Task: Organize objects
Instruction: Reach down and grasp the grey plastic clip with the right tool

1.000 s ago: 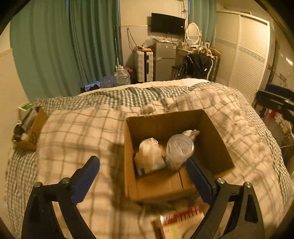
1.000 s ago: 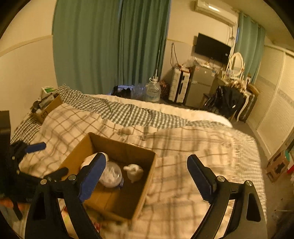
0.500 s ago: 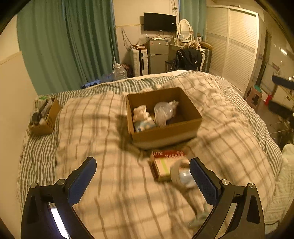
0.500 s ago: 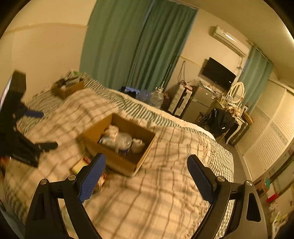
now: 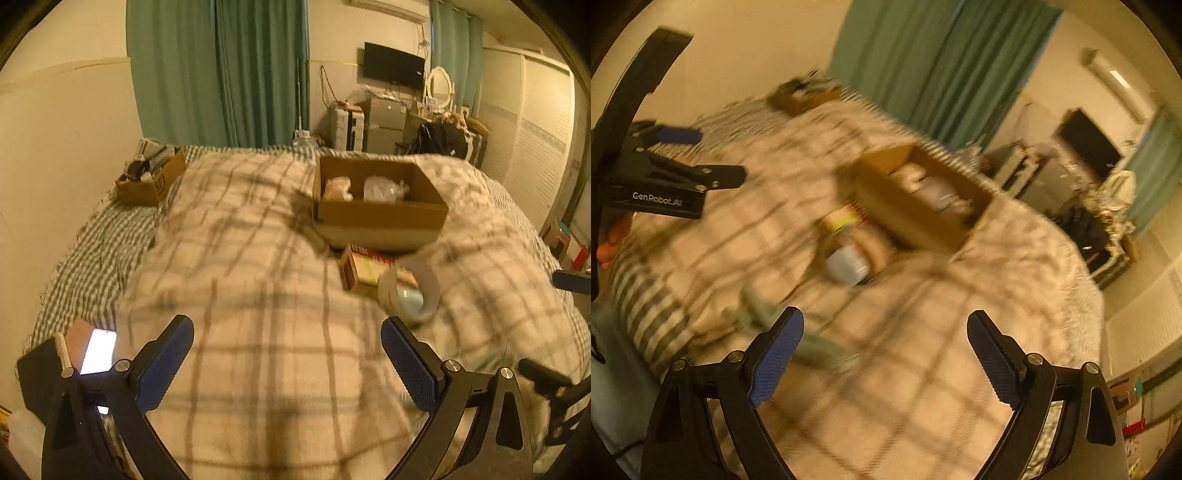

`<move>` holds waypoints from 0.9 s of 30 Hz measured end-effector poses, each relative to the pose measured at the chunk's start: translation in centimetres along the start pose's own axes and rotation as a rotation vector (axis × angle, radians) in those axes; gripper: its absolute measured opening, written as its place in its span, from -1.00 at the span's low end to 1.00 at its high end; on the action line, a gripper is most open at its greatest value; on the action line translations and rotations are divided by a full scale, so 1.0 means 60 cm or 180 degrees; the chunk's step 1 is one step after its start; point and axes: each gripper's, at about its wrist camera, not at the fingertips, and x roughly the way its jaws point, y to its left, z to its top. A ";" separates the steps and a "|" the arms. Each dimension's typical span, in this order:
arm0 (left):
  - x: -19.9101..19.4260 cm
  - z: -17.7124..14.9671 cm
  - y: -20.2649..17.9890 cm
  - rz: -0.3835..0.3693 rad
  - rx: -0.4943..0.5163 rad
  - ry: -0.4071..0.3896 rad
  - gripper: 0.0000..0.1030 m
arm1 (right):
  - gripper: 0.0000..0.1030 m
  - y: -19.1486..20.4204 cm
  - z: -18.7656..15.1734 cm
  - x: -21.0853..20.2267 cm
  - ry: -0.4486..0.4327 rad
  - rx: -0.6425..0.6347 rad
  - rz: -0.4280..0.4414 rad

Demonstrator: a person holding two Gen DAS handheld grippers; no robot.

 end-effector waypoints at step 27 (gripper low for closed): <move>0.045 -0.037 0.040 -0.0059 -0.0192 0.0338 1.00 | 0.13 0.108 0.003 0.121 0.0548 -0.0610 0.0452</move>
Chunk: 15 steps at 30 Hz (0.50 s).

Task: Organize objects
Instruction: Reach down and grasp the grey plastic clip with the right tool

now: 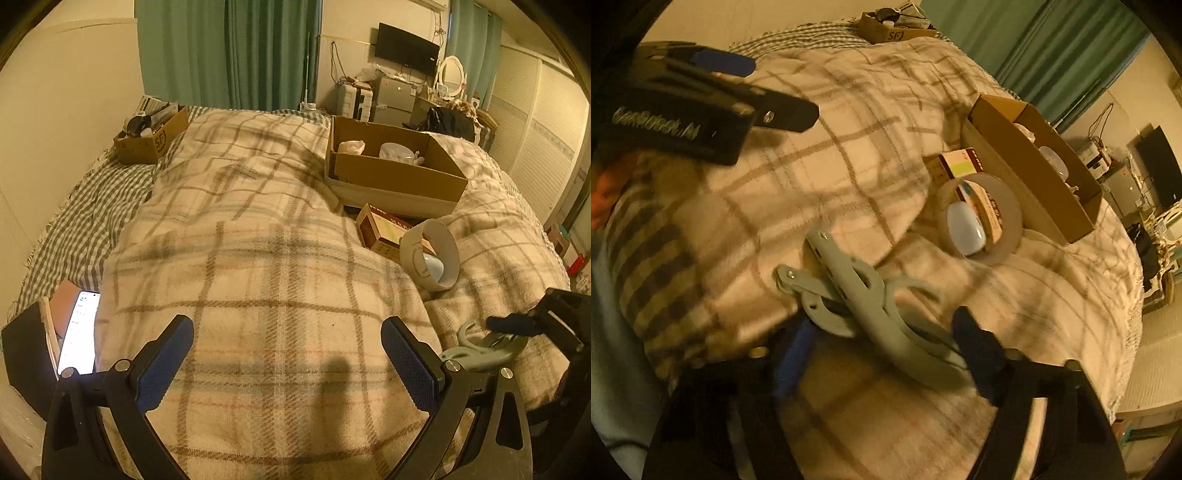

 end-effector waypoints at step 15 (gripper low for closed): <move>0.001 0.034 -0.013 0.0019 0.0055 -0.0035 1.00 | -0.75 -0.086 0.024 -0.080 -0.0500 0.0627 -0.0198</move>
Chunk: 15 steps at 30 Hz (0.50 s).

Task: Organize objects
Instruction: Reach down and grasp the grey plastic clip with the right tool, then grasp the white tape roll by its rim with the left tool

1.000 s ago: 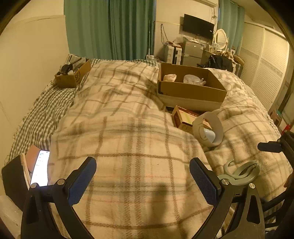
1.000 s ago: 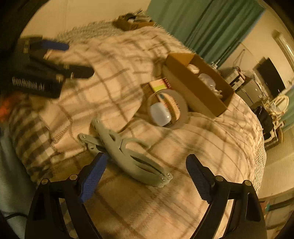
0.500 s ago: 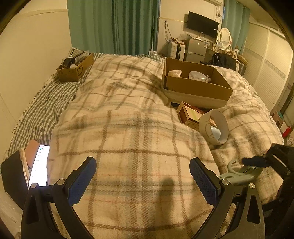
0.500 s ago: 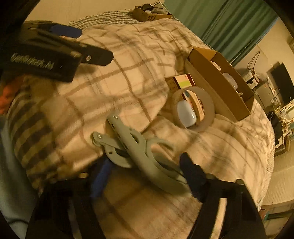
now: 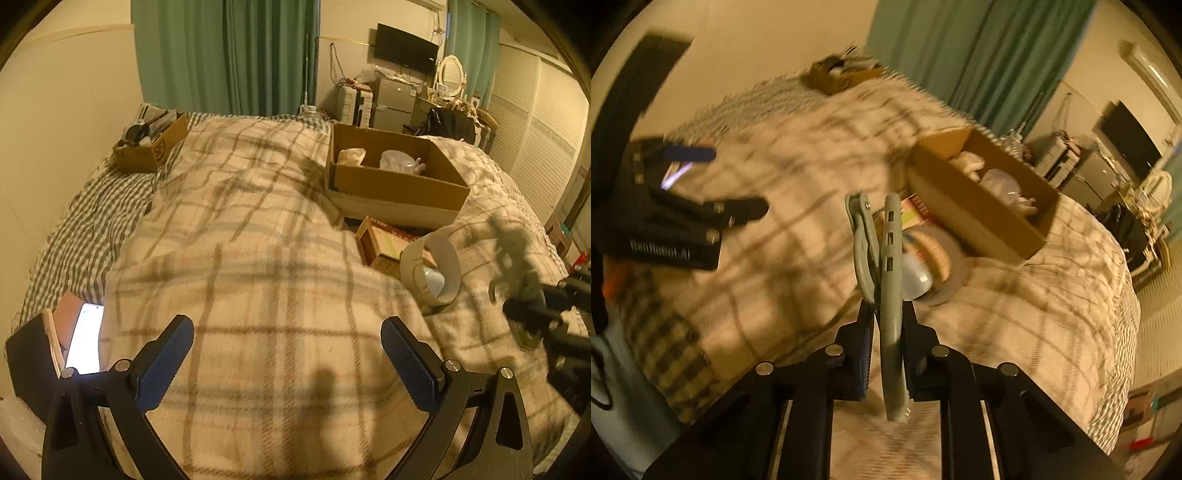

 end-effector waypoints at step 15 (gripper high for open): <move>0.077 0.084 -0.124 -0.0311 0.0400 0.0114 1.00 | -0.75 -0.159 -0.002 -0.005 -0.0136 0.0698 -0.0308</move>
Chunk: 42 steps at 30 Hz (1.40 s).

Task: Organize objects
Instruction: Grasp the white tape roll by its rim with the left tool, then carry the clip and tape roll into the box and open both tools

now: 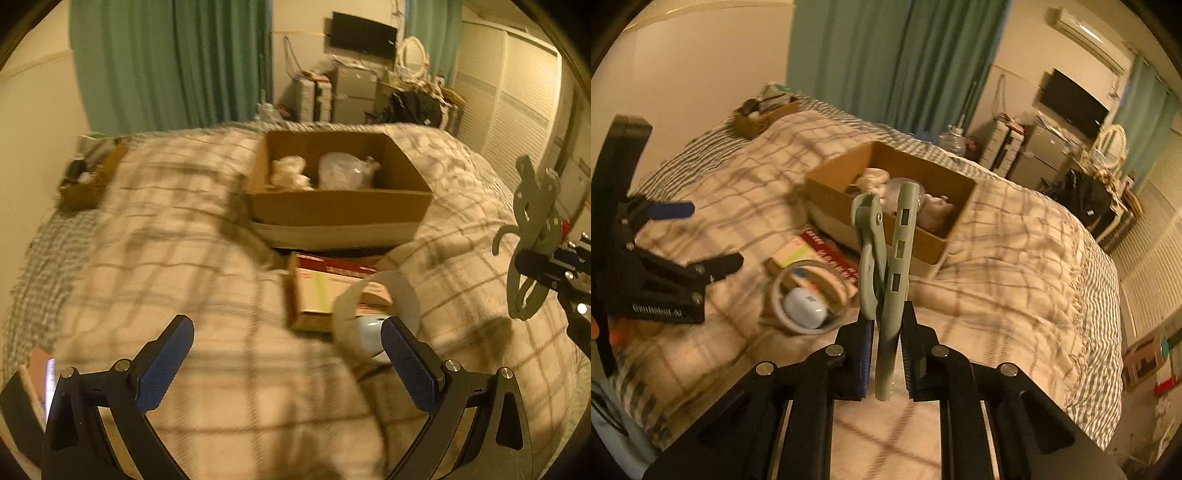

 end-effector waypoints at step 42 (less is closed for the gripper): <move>-0.103 0.151 -0.015 0.0304 0.0686 -0.0723 -0.93 | -0.75 -0.028 0.086 -0.071 -0.0431 0.0168 -0.0028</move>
